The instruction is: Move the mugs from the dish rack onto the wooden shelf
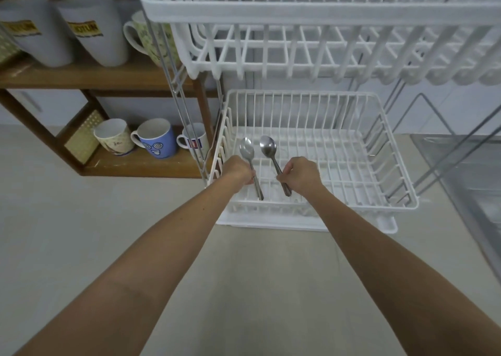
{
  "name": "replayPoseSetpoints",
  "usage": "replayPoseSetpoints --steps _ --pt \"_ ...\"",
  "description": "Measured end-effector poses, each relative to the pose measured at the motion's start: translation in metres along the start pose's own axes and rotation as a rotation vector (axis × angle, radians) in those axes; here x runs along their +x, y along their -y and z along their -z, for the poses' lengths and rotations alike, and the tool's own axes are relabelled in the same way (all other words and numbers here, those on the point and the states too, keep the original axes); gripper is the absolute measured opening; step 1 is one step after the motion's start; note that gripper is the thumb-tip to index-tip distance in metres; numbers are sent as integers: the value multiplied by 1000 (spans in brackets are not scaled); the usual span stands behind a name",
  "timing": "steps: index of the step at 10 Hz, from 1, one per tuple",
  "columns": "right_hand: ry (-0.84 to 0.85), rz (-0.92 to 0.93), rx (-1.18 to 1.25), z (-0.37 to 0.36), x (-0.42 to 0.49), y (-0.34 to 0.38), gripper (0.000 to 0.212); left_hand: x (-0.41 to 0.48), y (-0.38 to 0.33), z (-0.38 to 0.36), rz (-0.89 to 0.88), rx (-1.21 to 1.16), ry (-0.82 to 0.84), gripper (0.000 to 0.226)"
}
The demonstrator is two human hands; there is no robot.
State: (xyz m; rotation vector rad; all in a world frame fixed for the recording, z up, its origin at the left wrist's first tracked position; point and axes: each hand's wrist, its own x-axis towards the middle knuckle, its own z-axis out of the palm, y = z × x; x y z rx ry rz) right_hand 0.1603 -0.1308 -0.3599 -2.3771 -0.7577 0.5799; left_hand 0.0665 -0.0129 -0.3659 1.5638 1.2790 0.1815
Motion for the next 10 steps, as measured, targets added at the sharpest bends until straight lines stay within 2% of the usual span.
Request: replayPoseSetpoints --steps 1,3,7,9,10 --pt "-3 -3 -94 -2 -1 3 12 -1 2 0 -12 46 -11 20" --pt "16 -7 -103 -3 0 3 16 0 3 -2 -63 205 -100 23" --pt "23 41 -160 2 -8 4 14 -12 3 2 -114 191 -101 21" --pt "15 49 -200 17 -33 11 19 -37 3 15 -250 201 -158 23" --pt "-46 90 -234 21 -53 14 21 -61 5 23 -349 169 -203 21"
